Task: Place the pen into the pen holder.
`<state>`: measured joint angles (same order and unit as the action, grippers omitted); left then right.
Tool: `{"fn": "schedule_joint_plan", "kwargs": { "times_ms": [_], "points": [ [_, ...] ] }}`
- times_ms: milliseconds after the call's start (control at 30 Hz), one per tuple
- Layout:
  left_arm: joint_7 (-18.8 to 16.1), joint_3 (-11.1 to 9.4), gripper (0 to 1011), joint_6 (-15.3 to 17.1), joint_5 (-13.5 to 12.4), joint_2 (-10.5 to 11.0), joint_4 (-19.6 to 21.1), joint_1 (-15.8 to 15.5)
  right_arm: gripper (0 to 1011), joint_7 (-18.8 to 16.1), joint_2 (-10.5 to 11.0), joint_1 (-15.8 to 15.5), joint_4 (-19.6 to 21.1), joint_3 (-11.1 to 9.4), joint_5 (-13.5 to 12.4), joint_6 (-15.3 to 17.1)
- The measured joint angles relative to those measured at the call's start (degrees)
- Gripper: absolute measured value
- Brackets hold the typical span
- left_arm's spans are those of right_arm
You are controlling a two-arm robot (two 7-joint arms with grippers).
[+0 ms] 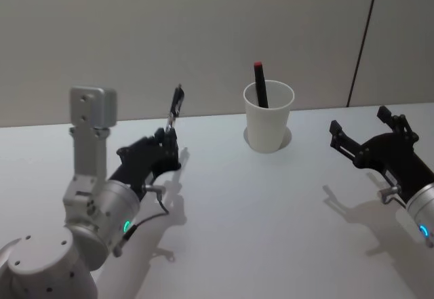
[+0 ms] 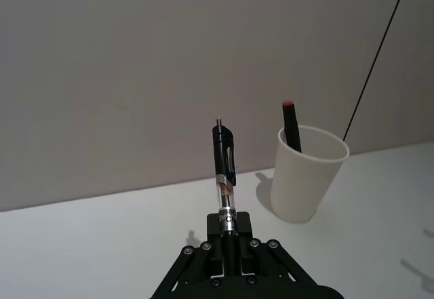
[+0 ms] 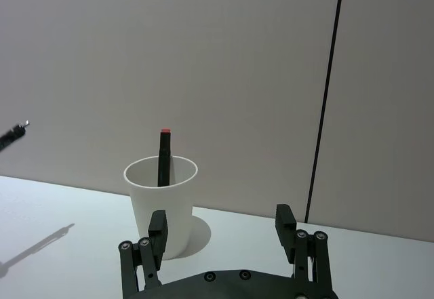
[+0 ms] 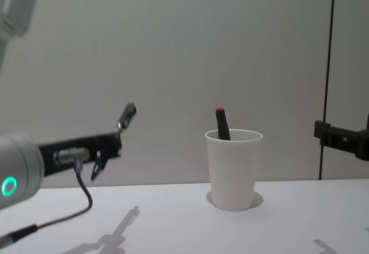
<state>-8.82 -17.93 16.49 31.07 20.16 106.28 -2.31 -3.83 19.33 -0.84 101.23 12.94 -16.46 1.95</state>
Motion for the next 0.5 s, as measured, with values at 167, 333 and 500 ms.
{"fn": "schedule_joint_plan", "kwargs": {
  "times_ms": [167,333,500],
  "points": [
    [1.95,0.63,136,-4.0,1.81,-0.08,-0.25,0.16,1002,0.0,0.0,0.0,0.0,0.0,0.0,0.0],
    [5.25,1.14,136,-7.34,3.86,-0.07,-0.62,0.21,1001,0.0,0.0,0.0,0.0,0.0,0.0,0.0],
    [9.17,1.46,136,-9.56,5.73,0.02,-1.02,0.17,1001,0.0,0.0,0.0,0.0,0.0,0.0,0.0]
  ]
}}
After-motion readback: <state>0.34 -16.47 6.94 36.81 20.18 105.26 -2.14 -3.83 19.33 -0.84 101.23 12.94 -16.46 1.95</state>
